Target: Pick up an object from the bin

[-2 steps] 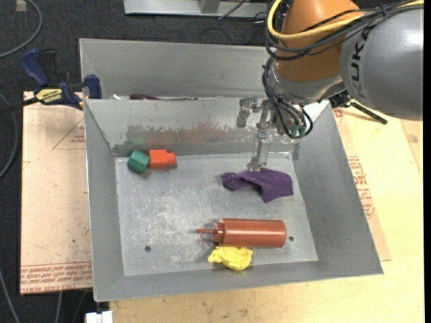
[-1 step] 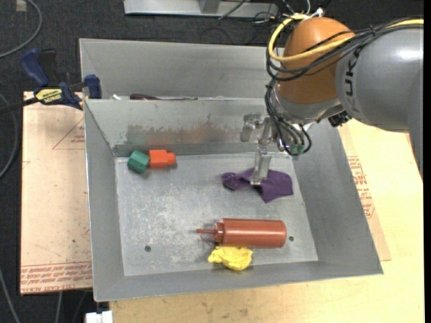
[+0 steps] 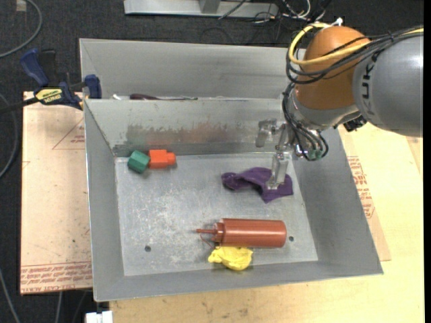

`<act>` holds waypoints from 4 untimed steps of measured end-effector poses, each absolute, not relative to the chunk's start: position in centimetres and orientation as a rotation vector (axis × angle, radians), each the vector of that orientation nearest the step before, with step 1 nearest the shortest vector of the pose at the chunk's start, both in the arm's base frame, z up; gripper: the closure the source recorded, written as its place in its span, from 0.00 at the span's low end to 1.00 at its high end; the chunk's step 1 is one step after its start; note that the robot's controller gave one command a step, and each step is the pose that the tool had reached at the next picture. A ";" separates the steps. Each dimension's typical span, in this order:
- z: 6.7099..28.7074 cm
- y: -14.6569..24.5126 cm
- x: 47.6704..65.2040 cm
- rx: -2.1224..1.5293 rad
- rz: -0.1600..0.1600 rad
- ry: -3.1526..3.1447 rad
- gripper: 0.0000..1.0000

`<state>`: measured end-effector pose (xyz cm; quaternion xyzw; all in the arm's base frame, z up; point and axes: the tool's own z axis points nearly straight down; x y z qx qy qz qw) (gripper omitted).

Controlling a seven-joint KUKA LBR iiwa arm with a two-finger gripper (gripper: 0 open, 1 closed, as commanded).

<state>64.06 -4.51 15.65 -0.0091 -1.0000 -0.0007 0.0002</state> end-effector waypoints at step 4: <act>7.0 -2.6 63.0 -0.348 -0.007 -3.134 1.00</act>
Offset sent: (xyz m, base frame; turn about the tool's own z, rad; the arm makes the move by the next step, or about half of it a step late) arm -0.0096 0.0125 -0.0865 -0.0458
